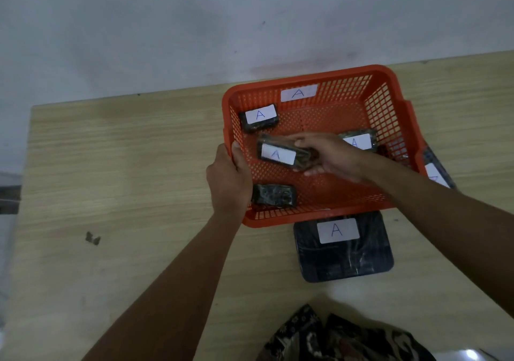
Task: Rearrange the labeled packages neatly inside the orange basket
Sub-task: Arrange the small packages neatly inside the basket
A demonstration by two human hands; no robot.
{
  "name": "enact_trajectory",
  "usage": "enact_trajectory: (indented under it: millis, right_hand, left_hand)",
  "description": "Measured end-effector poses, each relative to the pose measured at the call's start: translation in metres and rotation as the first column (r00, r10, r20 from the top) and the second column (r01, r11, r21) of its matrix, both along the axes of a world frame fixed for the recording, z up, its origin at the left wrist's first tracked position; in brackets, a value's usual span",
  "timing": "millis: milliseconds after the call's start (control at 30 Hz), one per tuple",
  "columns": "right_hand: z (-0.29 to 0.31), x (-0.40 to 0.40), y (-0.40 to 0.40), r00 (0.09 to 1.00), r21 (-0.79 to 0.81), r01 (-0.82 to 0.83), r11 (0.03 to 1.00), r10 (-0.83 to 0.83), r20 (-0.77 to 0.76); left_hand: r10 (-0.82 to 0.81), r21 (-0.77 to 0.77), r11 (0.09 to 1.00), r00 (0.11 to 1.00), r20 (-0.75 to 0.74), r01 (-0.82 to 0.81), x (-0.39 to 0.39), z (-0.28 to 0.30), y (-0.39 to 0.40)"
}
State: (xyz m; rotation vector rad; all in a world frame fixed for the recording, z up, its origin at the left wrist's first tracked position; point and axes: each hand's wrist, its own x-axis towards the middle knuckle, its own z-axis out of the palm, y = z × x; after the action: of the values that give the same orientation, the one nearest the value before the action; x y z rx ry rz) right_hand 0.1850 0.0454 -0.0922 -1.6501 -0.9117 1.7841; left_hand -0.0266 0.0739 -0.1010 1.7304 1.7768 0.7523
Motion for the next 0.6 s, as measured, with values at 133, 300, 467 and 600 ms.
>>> enact_trajectory:
  millis: [133, 300, 467, 600]
  right_hand:
    - [-0.005, 0.003, -0.007, 0.949, -0.124, 0.155, 0.98, -0.183, -0.257]
    - [-0.006, 0.007, -0.008, 0.903, -0.124, 0.14, 0.982, -0.178, -0.391]
    - [-0.004, 0.013, 0.004, 0.977, -0.052, 0.189, 0.981, -0.193, -0.093]
    - [-0.007, 0.011, 0.02, 0.948, 0.035, -0.098, 0.995, 0.083, 0.308]
  left_hand:
    - [0.002, -0.002, 1.0, 1.0, 0.0, -0.002, 0.001, 0.001, 0.0]
    - [0.003, -0.011, 1.0, 1.0, -0.005, -0.003, 0.001, 0.002, 0.0]
    - [0.005, 0.001, 1.0, 1.0, -0.006, -0.005, 0.001, 0.002, 0.0]
    - [0.002, -0.007, 1.0, 1.0, -0.001, -0.002, 0.001, 0.003, 0.0]
